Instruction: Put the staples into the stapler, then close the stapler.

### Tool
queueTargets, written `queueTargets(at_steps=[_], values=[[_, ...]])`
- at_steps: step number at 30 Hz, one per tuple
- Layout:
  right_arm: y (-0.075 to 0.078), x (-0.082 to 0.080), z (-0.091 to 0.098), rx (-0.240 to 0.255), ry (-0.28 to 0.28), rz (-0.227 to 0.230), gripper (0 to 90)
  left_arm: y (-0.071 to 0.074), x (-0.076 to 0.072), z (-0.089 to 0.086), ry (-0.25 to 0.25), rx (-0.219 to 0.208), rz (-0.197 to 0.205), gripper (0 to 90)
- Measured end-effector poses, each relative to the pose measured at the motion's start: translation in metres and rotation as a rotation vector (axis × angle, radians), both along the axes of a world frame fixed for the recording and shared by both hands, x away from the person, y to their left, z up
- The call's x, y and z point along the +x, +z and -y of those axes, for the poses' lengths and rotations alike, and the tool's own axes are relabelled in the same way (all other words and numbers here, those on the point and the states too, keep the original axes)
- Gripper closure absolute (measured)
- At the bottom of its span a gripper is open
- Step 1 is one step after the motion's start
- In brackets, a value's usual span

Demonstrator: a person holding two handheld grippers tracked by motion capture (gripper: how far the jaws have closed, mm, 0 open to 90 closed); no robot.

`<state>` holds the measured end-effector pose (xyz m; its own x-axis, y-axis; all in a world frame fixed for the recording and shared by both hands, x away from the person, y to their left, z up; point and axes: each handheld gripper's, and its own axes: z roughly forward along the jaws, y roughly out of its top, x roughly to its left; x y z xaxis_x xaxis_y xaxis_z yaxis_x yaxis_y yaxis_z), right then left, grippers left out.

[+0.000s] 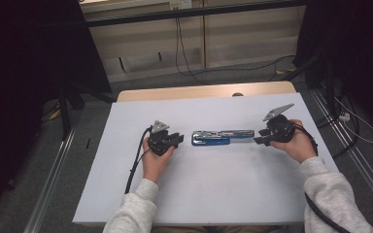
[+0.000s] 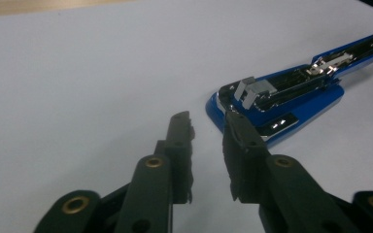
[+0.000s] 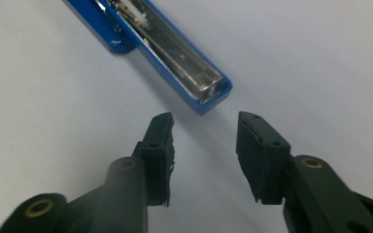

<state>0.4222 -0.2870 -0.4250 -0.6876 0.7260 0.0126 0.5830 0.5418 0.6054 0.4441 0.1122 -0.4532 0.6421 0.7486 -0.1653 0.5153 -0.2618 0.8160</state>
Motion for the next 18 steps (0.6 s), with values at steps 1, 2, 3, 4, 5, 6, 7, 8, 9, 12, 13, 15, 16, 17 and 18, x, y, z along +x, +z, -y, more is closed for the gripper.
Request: queueTargets(at_steps=[1, 2, 3, 4, 5, 6, 7, 8, 9, 12, 13, 15, 16, 17, 18], values=[[-0.001, -0.001, -0.001, -0.011, 0.003, -0.005, 68.3, -0.001, 0.001, 0.001, -0.002, 0.014, -0.003, 75.7], [-0.002, -0.001, -0.001, -0.018, 0.005, -0.008, 70.7, -0.003, 0.002, 0.002, -0.004, 0.016, -0.01, 77.3], [-0.002, -0.001, -0.001, -0.018, -0.002, -0.015, 73.9, -0.004, 0.003, 0.004, -0.005, 0.009, -0.012, 77.9], [-0.002, -0.001, -0.001, -0.018, -0.002, -0.015, 73.9, -0.004, 0.003, 0.004, -0.005, 0.009, -0.012, 78.8], [-0.003, -0.001, 0.0, -0.009, -0.017, -0.019, 81.5, -0.004, 0.004, 0.006, -0.012, 0.023, -0.011, 79.6], [-0.003, -0.001, 0.0, -0.01, -0.032, -0.022, 83.0, -0.004, 0.005, 0.007, -0.013, 0.008, -0.011, 80.0], [-0.004, -0.001, 0.0, -0.007, -0.038, -0.022, 85.5, -0.003, 0.005, 0.007, -0.018, 0.016, -0.008, 80.9], [-0.005, 0.0, 0.0, -0.006, -0.044, -0.024, 87.4, -0.003, 0.006, 0.009, -0.02, 0.02, -0.012, 81.7], [-0.005, 0.0, 0.0, -0.006, -0.044, -0.024, 87.4, -0.003, 0.006, 0.009, -0.02, 0.02, -0.012, 82.2], [-0.01, 0.001, -0.003, -0.01, -0.051, -0.025, 90.0, -0.005, 0.007, 0.011, -0.031, 0.033, -0.016, 83.5], [-0.01, 0.001, -0.003, -0.01, -0.051, -0.025, 90.0, -0.005, 0.007, 0.011, -0.031, 0.033, -0.016, 83.6], [-0.012, 0.003, -0.007, -0.022, -0.049, -0.02, 90.0, -0.006, 0.008, 0.013, -0.03, 0.024, -0.029, 84.2], [-0.012, 0.003, -0.007, -0.022, -0.049, -0.02, 90.0, -0.006, 0.008, 0.013, -0.03, 0.024, -0.029, 84.5], [-0.013, 0.004, -0.008, -0.019, -0.05, -0.02, 90.0, -0.007, 0.008, 0.013, -0.037, 0.026, -0.03, 84.7], [-0.013, 0.004, -0.008, -0.019, -0.05, -0.02, 90.0, -0.008, 0.008, 0.014, -0.036, 0.022, -0.039, 84.7]])
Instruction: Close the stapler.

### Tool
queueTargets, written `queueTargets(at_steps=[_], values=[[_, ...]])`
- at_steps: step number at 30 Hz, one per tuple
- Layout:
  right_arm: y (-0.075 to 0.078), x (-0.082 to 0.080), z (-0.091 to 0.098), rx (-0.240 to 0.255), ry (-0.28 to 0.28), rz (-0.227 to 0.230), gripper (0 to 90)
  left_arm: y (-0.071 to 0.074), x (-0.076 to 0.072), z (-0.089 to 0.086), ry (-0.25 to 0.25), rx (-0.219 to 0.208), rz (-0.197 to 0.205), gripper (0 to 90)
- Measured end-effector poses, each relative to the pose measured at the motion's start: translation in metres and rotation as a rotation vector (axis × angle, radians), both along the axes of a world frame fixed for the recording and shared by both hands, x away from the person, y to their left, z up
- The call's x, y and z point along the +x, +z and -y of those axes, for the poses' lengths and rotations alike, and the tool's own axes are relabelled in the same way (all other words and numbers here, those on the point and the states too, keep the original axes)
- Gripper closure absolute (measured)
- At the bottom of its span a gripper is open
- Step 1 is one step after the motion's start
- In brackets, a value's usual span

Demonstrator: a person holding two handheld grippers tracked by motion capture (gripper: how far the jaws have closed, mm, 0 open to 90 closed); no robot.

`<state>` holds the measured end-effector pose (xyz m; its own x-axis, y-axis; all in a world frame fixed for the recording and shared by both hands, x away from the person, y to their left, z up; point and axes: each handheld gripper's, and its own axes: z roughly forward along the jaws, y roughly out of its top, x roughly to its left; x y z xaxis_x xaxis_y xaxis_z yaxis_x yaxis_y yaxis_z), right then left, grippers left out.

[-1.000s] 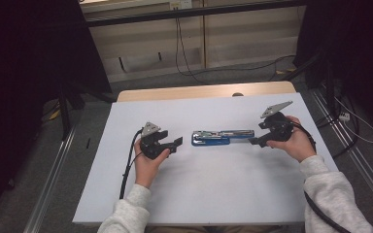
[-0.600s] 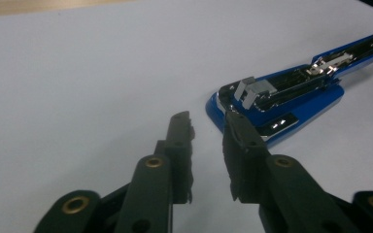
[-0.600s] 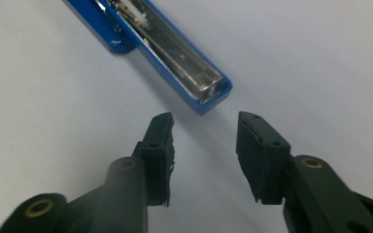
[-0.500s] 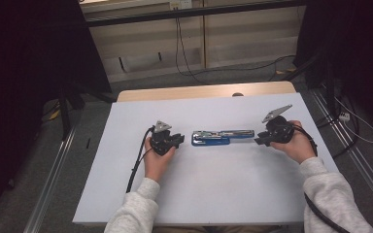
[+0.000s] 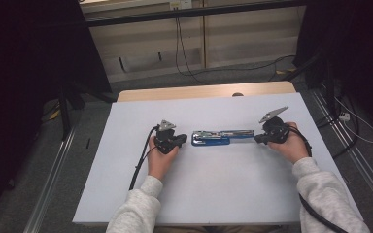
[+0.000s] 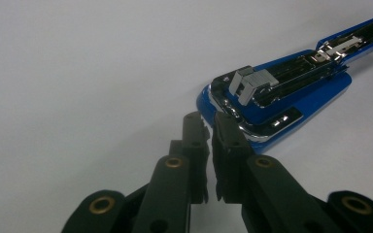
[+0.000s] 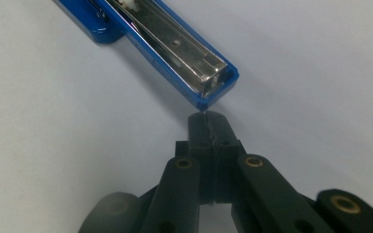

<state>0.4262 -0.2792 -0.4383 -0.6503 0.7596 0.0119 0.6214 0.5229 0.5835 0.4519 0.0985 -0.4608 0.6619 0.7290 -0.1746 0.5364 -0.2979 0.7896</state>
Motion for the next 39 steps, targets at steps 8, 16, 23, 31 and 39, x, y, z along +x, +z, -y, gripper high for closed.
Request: queueTargets(at_steps=[8, 16, 23, 31, 39], values=[[-0.004, 0.003, -0.005, -0.001, -0.007, 0.013, 90.0, -0.004, 0.004, 0.011, -0.037, 0.026, -0.013, 86.2], [0.001, 0.003, -0.005, 0.046, -0.008, 0.04, 90.0, -0.006, 0.007, 0.017, -0.038, 0.033, -0.032, 86.9], [0.008, 0.003, -0.01, 0.075, 0.008, 0.068, 90.0, -0.006, 0.006, 0.017, -0.047, 0.037, -0.032, 87.2], [0.007, 0.0, -0.011, 0.139, -0.001, 0.043, 68.1, -0.003, 0.005, 0.007, -0.005, 0.023, -0.028, 68.4], [0.007, -0.003, -0.008, 0.19, -0.027, 0.032, 43.3, 0.01, 0.0, -0.01, 0.02, -0.005, -0.014, 42.0]])
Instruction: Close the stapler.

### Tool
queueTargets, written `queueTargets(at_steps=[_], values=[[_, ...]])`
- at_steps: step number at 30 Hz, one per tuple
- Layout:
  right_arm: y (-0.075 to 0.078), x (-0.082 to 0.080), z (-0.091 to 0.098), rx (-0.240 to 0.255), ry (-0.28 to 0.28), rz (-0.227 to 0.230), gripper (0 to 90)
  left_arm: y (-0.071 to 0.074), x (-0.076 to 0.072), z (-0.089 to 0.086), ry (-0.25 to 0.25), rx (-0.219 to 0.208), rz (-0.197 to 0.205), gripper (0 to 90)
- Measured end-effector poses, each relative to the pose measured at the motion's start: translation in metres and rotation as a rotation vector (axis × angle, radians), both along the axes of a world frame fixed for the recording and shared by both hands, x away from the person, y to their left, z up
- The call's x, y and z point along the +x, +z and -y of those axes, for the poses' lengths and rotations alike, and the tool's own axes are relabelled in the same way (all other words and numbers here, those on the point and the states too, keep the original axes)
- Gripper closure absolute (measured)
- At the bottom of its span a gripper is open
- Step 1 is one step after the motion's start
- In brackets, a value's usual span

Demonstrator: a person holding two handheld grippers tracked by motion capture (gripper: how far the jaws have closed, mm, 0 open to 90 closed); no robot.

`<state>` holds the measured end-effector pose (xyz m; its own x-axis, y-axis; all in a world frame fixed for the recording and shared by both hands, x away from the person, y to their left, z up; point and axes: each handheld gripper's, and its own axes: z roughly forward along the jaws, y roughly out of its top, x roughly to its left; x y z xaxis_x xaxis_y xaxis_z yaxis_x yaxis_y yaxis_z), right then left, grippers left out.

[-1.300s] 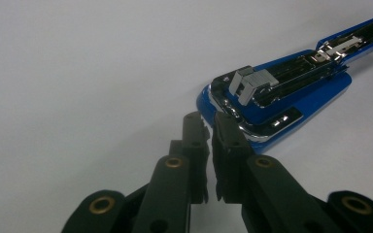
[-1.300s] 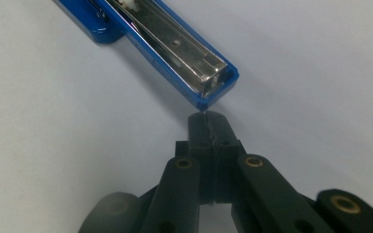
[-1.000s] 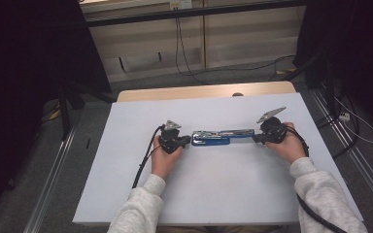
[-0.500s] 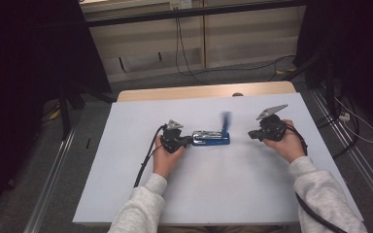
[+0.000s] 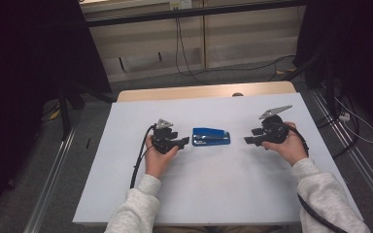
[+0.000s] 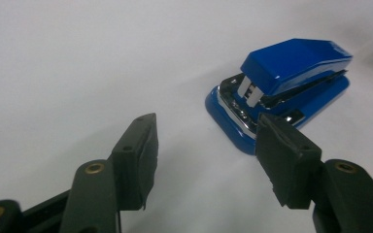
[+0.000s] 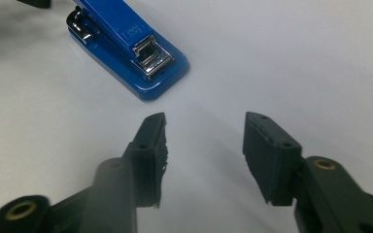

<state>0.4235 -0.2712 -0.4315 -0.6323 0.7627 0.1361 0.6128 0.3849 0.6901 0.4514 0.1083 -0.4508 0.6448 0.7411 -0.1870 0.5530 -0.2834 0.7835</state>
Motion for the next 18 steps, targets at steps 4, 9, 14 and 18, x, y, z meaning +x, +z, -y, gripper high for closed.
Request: queueTargets(at_steps=[4, 9, 14, 18], values=[[-0.001, -0.003, -0.002, -0.007, 0.011, -0.009, 37.8, 0.007, -0.004, -0.01, -0.007, -0.042, -0.014, 32.5], [-0.001, -0.01, -0.004, -0.014, 0.016, -0.008, 30.2, 0.01, -0.009, -0.016, -0.012, -0.065, -0.02, 25.6], [-0.003, -0.019, -0.004, -0.021, 0.015, -0.015, 24.5, 0.013, -0.014, -0.021, -0.034, -0.061, -0.023, 18.8], [-0.003, -0.023, -0.006, -0.03, 0.025, -0.015, 23.7, 0.014, -0.017, -0.024, -0.024, -0.07, -0.022, 16.4]])
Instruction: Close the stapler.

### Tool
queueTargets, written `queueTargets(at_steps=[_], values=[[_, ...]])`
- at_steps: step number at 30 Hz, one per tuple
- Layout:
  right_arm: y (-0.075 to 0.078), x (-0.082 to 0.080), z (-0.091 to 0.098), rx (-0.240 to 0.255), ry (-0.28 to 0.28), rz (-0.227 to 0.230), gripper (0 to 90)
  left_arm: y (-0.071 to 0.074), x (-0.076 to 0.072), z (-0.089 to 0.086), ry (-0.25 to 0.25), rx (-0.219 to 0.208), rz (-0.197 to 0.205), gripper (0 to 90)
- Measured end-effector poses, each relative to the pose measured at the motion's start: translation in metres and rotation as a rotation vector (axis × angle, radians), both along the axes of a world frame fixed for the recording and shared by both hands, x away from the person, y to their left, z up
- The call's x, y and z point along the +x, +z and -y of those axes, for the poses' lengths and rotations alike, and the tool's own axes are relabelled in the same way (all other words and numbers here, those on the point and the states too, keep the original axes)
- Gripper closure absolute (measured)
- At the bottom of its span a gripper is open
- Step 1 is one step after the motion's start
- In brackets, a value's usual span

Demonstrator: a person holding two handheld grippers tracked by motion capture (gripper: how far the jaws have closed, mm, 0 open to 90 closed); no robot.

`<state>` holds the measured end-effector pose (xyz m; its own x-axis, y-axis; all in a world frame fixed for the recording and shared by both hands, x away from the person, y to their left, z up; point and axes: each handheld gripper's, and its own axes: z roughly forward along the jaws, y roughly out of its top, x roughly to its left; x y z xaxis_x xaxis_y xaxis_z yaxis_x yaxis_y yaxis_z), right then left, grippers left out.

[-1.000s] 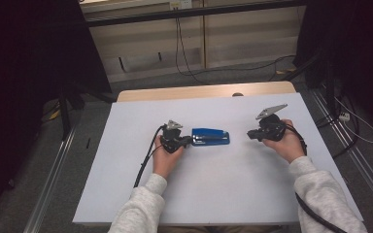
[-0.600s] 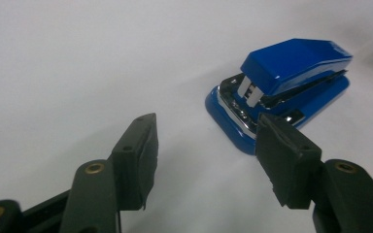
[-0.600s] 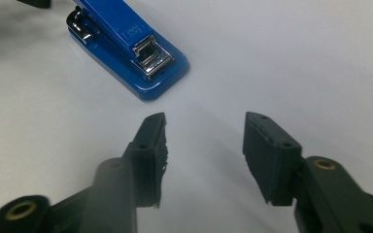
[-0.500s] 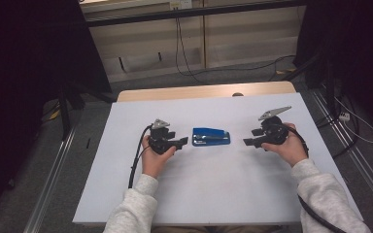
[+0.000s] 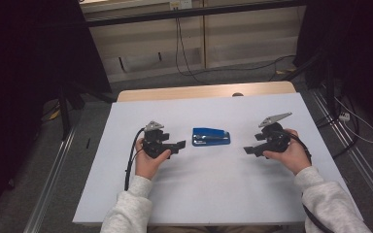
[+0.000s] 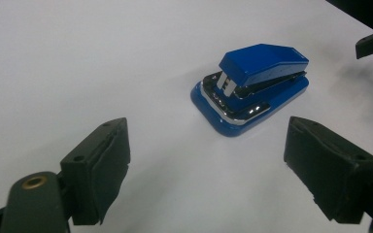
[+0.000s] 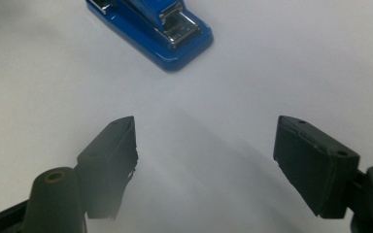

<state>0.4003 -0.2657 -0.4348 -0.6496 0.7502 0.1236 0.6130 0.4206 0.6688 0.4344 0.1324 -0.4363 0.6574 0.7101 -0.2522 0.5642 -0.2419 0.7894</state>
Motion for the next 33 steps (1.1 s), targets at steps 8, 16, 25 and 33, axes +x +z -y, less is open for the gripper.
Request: queueTargets(at_steps=[8, 16, 25, 33], values=[[0.003, -0.014, 0.0, -0.001, 0.007, 0.004, 21.1, 0.004, -0.011, -0.016, -0.006, -0.015, 0.014, 13.6], [0.002, -0.025, 0.001, 0.0, 0.009, -0.007, 20.0, 0.005, -0.022, -0.028, -0.011, -0.007, 0.025, 12.4], [0.002, -0.038, 0.004, -0.004, 0.013, -0.014, 18.7, 0.008, -0.034, -0.04, -0.011, -0.011, 0.047, 9.8], [0.003, -0.049, 0.004, -0.004, 0.027, -0.01, 18.0, 0.008, -0.045, -0.053, -0.003, -0.01, 0.046, 8.8]])
